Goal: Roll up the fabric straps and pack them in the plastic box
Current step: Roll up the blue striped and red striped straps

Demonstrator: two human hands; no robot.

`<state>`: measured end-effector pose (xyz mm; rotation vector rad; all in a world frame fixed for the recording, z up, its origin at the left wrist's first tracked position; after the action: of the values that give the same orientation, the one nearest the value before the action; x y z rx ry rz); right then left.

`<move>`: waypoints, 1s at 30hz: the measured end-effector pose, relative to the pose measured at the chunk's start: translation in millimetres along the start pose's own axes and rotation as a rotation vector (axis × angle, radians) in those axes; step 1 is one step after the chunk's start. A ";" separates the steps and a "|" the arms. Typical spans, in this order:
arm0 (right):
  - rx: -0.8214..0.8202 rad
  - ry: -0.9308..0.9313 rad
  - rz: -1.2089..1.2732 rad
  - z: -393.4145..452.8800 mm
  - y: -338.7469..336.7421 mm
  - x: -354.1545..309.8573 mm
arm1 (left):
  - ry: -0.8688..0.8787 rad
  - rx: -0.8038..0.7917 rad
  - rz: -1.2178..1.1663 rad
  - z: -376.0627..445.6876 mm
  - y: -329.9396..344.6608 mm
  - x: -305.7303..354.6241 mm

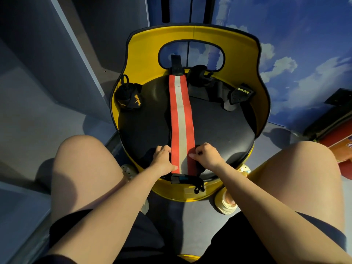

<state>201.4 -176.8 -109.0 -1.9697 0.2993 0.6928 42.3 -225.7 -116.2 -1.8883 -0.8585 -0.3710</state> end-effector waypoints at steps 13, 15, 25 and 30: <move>0.143 -0.021 0.034 -14.3 13.8 8.7 | 0.368 0.133 0.272 -30.3 7.2 2.6; 0.160 -0.026 0.027 -15.4 16.4 9.4 | 0.439 0.115 0.394 -34.7 10.7 3.9; 0.230 -0.049 0.021 -19.7 22.3 10.3 | 0.501 -0.009 0.635 -47.3 27.9 7.6; 0.237 -0.060 0.035 -20.7 23.5 12.2 | 0.499 -0.017 0.570 -48.5 26.5 8.9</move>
<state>207.0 -205.3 -126.1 -1.7190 0.3630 0.7036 72.6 -271.6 -106.0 -1.8428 0.0219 -0.4606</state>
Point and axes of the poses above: each hand's wrist, its own z-axis towards the middle knuckle, its own y-axis out of the palm, x = y × z, the point moved 3 cm from there along z, towards the middle knuckle, and after that the axes turned 4 degrees about -x, right-handed, at the moved point
